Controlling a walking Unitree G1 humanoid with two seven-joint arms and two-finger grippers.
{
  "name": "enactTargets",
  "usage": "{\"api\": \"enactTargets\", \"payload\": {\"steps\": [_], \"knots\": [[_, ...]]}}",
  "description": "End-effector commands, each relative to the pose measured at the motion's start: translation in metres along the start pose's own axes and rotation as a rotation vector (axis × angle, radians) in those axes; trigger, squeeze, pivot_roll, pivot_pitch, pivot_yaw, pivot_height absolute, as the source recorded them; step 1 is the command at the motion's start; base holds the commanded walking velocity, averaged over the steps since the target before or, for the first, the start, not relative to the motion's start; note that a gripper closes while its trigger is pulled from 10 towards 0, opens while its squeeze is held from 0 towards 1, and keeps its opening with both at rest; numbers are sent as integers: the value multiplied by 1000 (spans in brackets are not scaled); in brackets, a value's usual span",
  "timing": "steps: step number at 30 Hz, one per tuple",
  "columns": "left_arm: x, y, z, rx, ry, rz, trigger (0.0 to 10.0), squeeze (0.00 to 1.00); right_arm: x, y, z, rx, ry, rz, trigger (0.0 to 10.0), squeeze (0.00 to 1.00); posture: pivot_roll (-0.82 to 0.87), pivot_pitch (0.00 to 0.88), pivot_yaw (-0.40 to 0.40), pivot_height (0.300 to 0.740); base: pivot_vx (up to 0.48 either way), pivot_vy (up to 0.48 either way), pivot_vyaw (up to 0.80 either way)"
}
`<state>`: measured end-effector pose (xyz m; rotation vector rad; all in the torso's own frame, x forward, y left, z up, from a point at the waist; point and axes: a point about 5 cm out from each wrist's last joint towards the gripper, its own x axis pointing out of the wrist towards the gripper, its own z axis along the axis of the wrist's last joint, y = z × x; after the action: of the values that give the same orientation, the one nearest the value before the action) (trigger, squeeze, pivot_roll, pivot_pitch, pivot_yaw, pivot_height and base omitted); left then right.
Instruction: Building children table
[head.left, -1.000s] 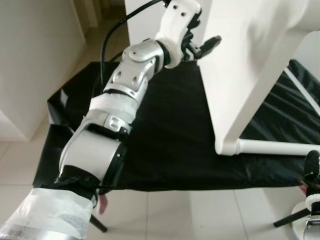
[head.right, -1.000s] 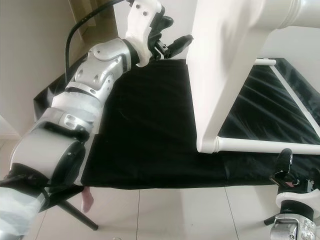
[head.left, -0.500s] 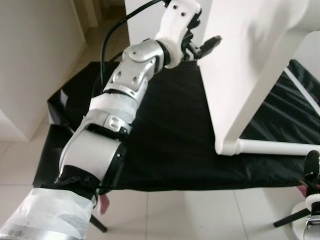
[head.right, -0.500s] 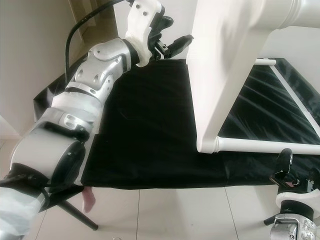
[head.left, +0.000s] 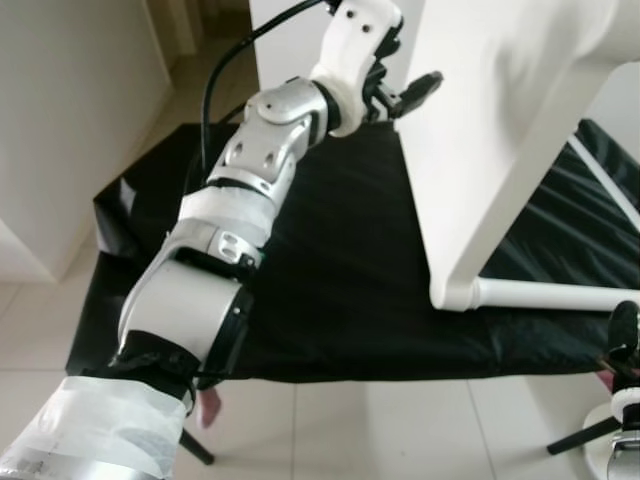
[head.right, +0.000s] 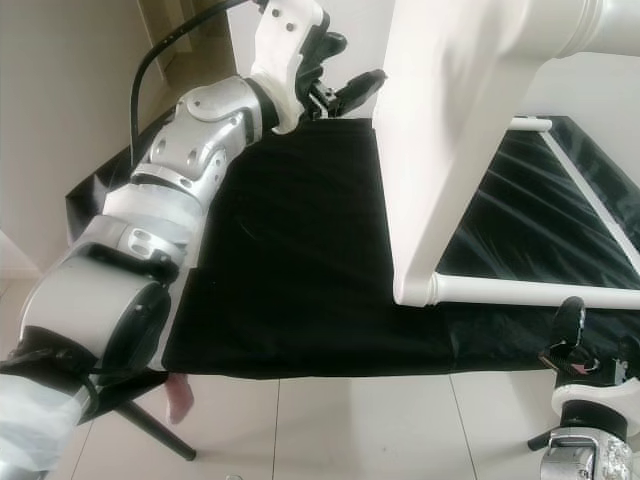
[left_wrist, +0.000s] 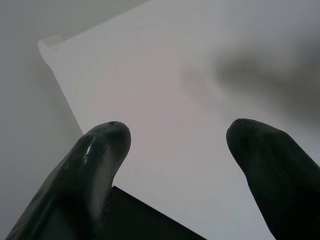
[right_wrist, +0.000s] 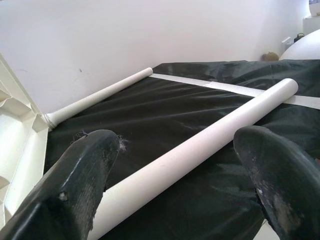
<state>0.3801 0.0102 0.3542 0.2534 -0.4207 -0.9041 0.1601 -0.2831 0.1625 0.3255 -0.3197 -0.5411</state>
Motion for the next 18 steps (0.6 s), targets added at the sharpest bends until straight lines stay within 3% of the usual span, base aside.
{"api": "enactTargets", "payload": {"steps": [1, 3, 4, 6, 7, 8, 9, 18], "knots": [[-51, 22, -58, -118, 39, 245, 10000, 0, 16, 26, -25, -45, 56, 15, 10000, 0, -37, 0, 0, 740, 0, 0, 0], [-51, 22, -58, -118, 39, 245, 10000, 0, 16, 26, -25, -45, 56, 15, 10000, 0, -37, 0, 0, 740, 0, 0, 0], [-98, 33, -99, -190, 79, 445, 10000, 0, 34, 45, -30, -153, 44, 73, 10000, 0, -38, 0, 0, 740, 0, 0, 0], [-98, 33, -99, -190, 79, 445, 10000, 0, 34, 45, -30, -153, 44, 73, 10000, 0, -38, 0, 0, 740, 0, 0, 0], [-131, 38, -121, -218, 112, 576, 10000, 0, 44, 56, -32, -229, 25, 113, 10000, 0, -40, 0, 0, 740, 0, 0, 0], [-131, 38, -121, -218, 112, 576, 10000, 0, 44, 56, -32, -229, 25, 113, 10000, 0, -40, 0, 0, 740, 0, 0, 0], [-147, 39, -131, -226, 129, 639, 10000, 0, 49, 62, -32, -269, 13, 132, 10000, 0, -40, 0, 0, 740, 0, 0, 0], [-145, 41, -129, -213, 130, 621, 10000, 0, 49, 56, -30, -286, 8, 123, 10000, 0, -48, 0, 0, 740, 0, 0, 0]]}}
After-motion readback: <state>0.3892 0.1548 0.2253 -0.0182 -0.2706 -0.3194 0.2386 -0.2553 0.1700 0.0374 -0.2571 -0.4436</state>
